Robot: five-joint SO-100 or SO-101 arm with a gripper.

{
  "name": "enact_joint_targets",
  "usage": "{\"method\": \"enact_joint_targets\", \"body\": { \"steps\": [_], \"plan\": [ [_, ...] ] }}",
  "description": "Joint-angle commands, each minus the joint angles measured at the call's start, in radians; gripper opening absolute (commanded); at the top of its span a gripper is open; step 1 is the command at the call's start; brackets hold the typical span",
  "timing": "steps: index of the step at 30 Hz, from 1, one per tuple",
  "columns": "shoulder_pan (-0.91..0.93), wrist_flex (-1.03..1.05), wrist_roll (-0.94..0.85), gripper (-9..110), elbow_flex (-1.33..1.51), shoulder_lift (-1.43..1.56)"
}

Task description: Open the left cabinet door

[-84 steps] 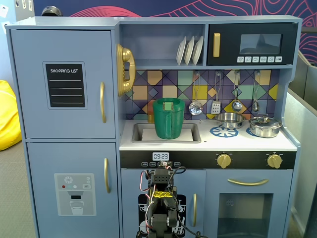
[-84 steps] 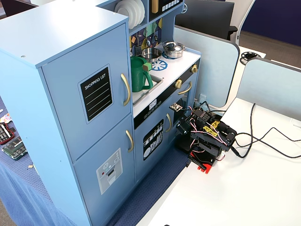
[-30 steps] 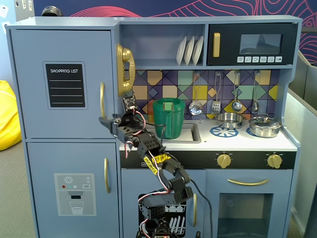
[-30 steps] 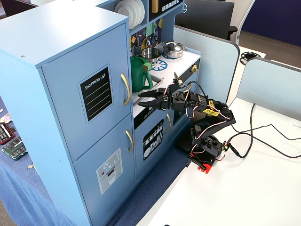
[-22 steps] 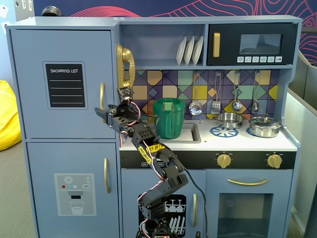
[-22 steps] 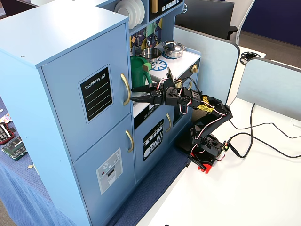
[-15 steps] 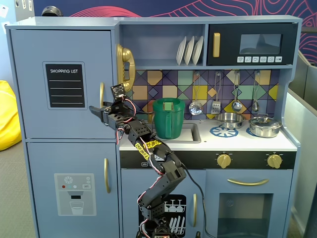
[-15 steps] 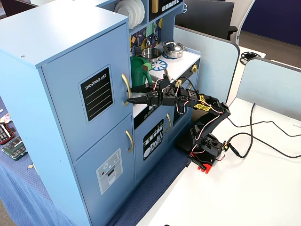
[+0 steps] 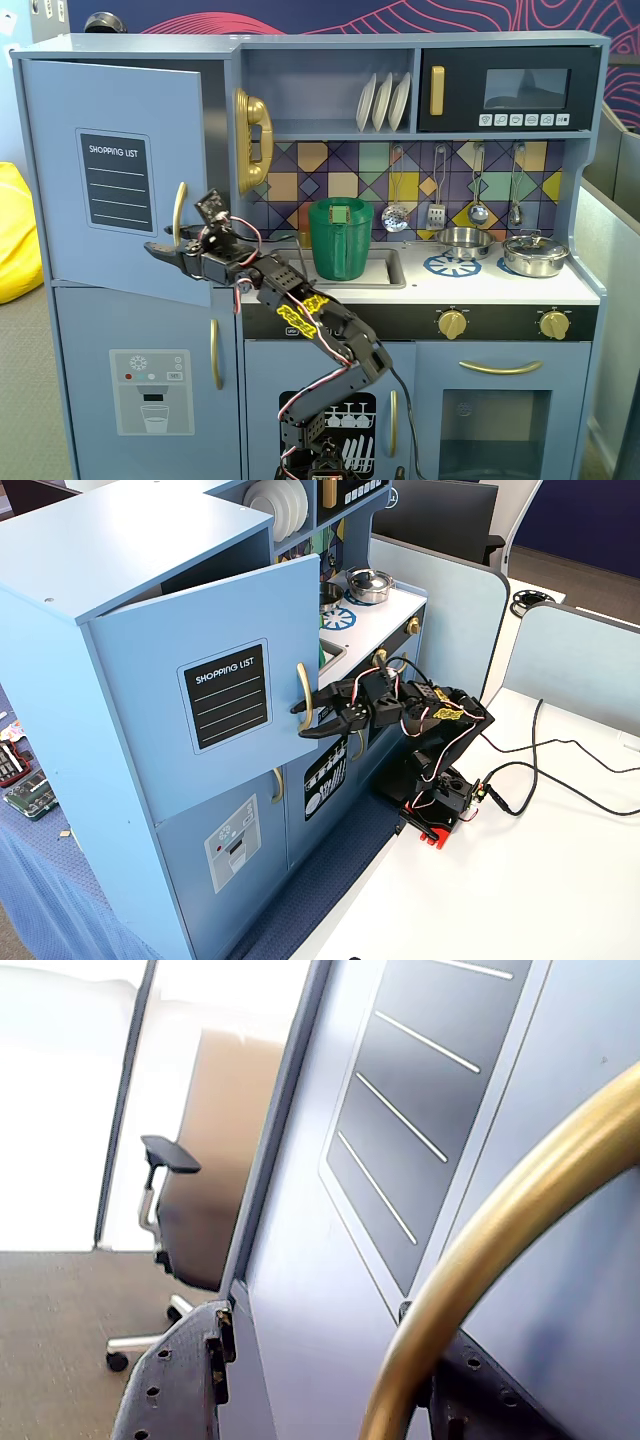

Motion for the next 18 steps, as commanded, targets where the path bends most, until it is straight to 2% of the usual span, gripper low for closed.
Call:
{"method": "enact_joint_targets", "body": {
  "steps": [1,10,14,18],
  "plan": [
    [0.048,0.032,0.014,12,0.043,0.149],
    [0.201,0.302,0.106,12,0.222,0.522],
    [0.345,0.383,0.198,11,0.216,0.548],
    [0.442,0.376,0.241,11,0.207,0.494]
  ]
}}
